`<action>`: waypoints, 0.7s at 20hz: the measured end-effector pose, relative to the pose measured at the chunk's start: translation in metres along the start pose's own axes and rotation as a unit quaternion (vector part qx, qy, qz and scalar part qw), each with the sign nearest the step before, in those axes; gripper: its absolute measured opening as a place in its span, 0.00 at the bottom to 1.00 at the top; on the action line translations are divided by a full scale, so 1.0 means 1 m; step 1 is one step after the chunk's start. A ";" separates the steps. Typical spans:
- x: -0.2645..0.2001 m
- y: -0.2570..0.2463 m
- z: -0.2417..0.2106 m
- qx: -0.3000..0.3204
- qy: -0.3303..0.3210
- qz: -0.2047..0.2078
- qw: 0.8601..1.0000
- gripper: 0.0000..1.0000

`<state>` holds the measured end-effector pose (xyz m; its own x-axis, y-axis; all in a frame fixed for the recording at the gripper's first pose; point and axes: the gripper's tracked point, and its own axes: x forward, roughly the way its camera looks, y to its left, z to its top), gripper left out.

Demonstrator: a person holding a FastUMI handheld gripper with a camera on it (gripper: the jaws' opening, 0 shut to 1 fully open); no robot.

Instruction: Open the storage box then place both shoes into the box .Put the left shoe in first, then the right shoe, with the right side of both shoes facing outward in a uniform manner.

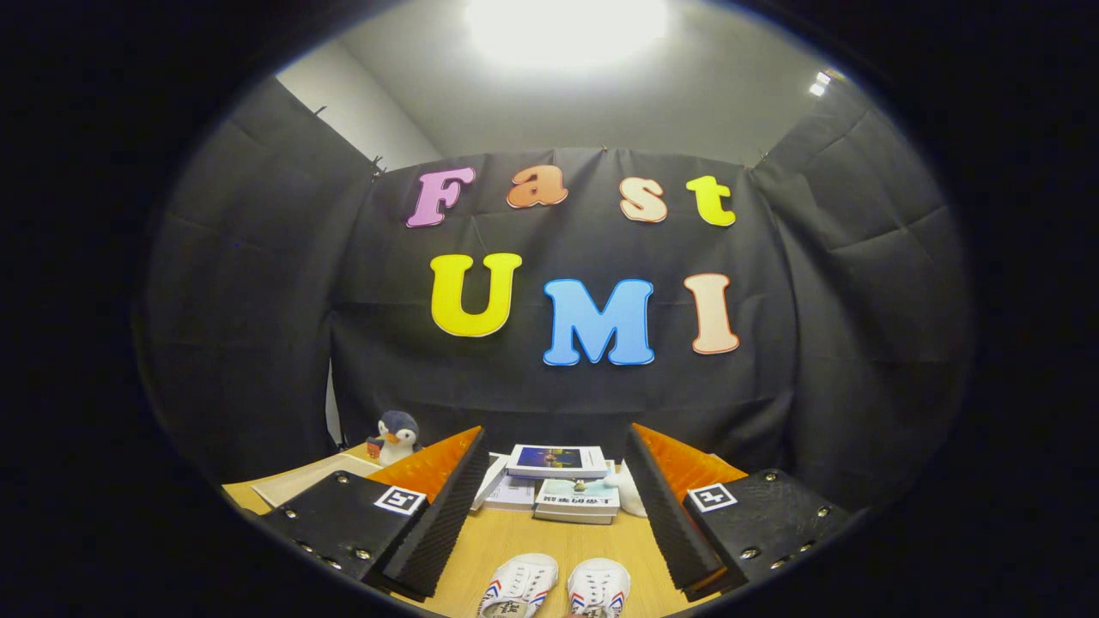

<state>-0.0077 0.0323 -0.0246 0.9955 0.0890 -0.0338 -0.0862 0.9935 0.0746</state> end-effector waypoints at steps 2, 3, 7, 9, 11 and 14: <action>0.000 0.011 -0.008 0.022 0.008 0.018 1.000 0.95; 0.001 0.015 -0.013 0.032 0.014 0.023 0.999 0.95; 0.003 0.035 -0.046 0.074 0.057 0.047 0.995 0.95; 0.003 0.045 -0.060 0.097 0.079 0.061 0.990 0.96; 0.003 0.055 -0.071 0.124 0.098 0.074 0.985 0.96; 0.004 0.065 -0.090 0.152 0.124 0.083 0.977 0.96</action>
<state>-0.0134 0.1041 -0.1092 0.9255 0.2983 -0.2336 -0.1915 0.9003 0.3908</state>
